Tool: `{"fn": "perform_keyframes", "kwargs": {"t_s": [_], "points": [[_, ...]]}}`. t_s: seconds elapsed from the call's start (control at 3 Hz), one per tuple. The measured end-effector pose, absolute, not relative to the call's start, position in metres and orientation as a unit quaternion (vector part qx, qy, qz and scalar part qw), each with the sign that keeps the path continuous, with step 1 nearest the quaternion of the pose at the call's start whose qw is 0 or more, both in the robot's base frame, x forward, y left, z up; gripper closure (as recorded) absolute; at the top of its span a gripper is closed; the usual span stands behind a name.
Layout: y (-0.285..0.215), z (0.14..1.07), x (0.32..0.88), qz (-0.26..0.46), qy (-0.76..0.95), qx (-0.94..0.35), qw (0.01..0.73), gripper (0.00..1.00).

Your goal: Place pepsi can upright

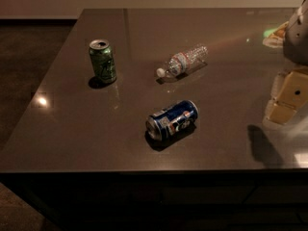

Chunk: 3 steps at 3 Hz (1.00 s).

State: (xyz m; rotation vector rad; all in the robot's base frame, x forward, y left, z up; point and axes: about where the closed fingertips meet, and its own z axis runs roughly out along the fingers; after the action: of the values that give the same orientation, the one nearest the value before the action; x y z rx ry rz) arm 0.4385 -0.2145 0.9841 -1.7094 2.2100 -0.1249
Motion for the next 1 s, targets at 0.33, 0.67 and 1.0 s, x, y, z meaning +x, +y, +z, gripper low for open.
{"fn": "perform_keyframes", "kwargs": {"t_s": [0.33, 0.67, 1.0], "points": [[-0.214, 0.984, 0.438, -0.044, 0.778, -0.602, 0.172, 0.0], [-0.205, 0.983, 0.443, -0.032, 0.77, -0.614, 0.168, 0.0], [-0.185, 0.974, 0.454, -0.014, 0.749, -0.642, 0.161, 0.0]]}}
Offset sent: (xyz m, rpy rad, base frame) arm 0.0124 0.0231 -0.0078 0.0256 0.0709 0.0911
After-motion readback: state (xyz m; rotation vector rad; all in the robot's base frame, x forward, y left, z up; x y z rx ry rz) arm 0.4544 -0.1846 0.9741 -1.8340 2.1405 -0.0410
